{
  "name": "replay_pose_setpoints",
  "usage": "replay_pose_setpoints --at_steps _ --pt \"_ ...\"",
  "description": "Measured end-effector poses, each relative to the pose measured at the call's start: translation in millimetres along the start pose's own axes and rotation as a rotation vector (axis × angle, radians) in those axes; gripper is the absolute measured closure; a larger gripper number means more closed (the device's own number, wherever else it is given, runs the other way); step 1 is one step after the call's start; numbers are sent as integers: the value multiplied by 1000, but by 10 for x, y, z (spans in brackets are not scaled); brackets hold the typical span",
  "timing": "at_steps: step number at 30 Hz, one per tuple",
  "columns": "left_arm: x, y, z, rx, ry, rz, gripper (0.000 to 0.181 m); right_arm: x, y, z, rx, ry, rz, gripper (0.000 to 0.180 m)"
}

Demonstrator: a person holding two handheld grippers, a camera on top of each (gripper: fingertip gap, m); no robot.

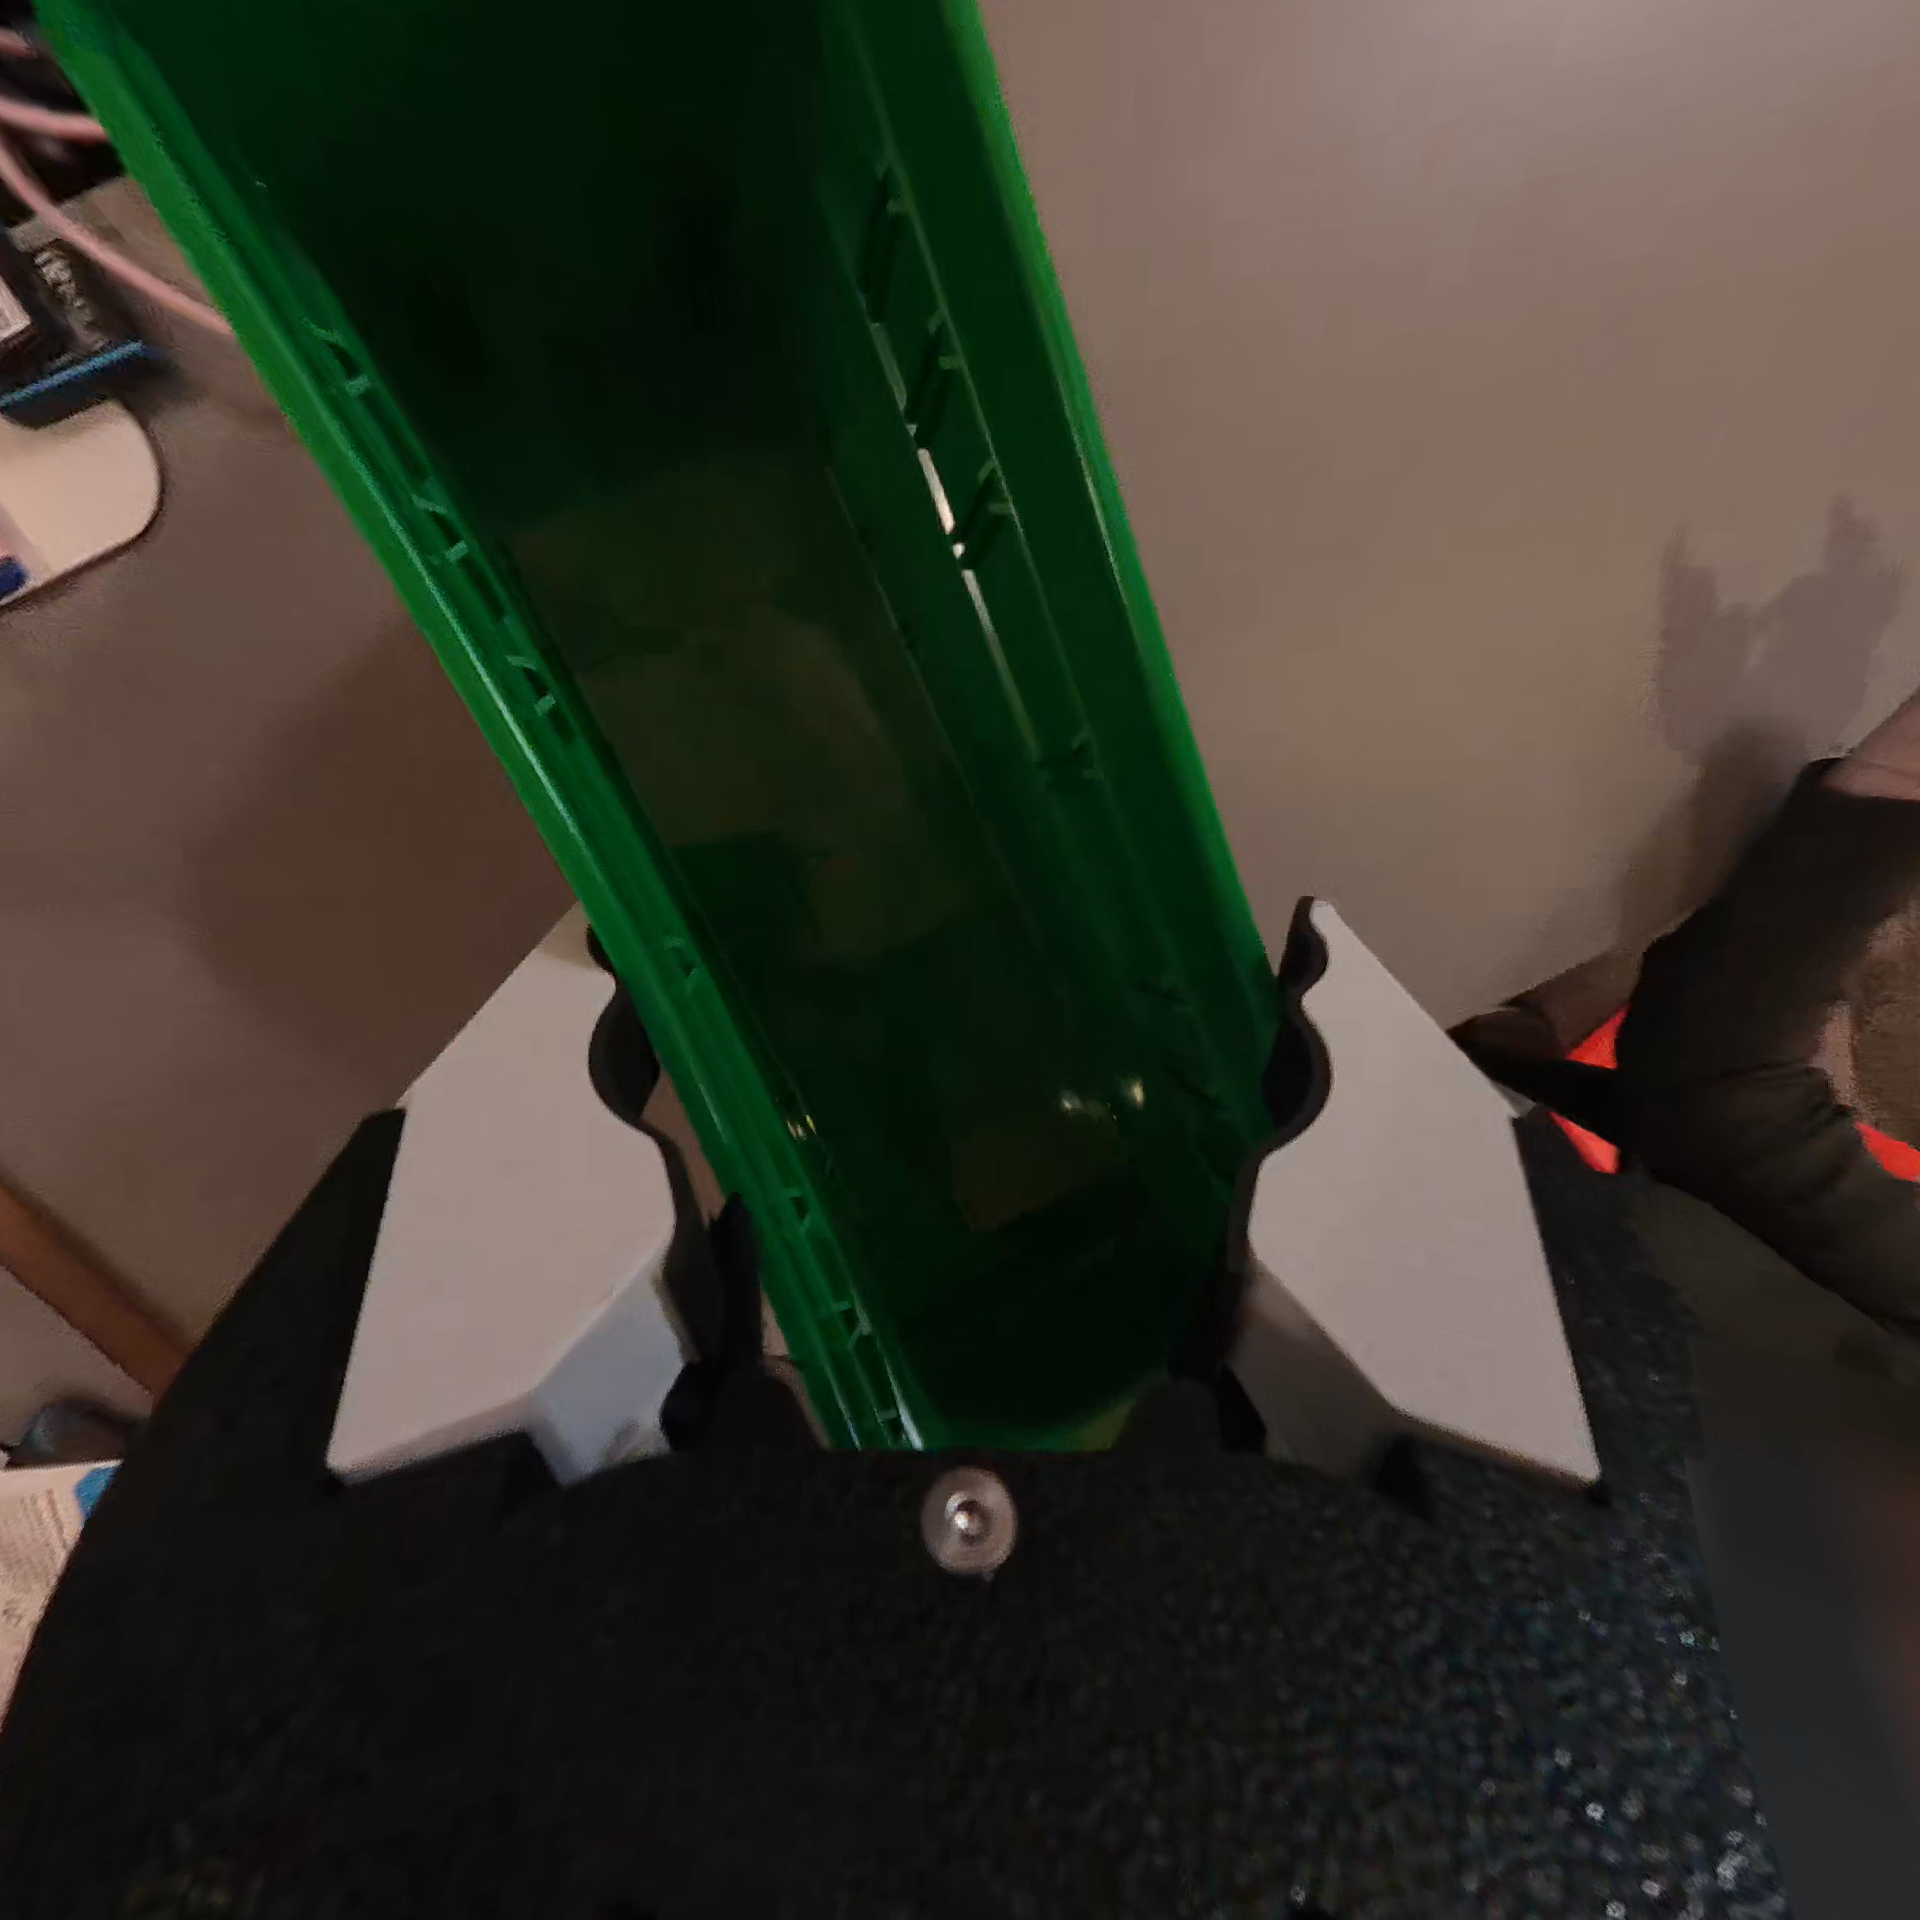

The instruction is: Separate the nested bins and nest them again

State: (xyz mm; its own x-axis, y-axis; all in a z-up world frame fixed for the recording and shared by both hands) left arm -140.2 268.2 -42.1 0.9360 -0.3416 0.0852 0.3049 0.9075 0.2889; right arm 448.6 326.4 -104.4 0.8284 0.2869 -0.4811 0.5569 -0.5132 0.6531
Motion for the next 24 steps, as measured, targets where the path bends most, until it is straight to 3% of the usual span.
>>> replay_pose_setpoints --at_steps 9,17,21,24 --pt "-370 -185 -233 181 -58 24 60 21 -103 -18 -54 -11 -26 108" --pt "-335 -132 -210 220 -69 30 59 7 -127 -15 -64 -12 -18 108" --pt "-192 -75 -200 255 -171 34 58 11 -126 -17 -64 -12 -21 108" --pt "-286 -110 -282 207 -104 35 56 17 -126 -15 -64 -13 -29 108"
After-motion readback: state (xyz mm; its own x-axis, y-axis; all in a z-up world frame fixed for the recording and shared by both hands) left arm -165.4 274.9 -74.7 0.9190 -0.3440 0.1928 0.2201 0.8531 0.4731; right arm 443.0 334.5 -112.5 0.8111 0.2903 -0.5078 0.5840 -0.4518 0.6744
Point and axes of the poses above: each gripper's, where its closed fingertips meet, z back along the fingers, y out of its top, x = y × z across the jaws, the point moved 2 cm from there along z, back along the fingers, and after that the axes turned 14 degrees about -z, right-handed, at the moved point
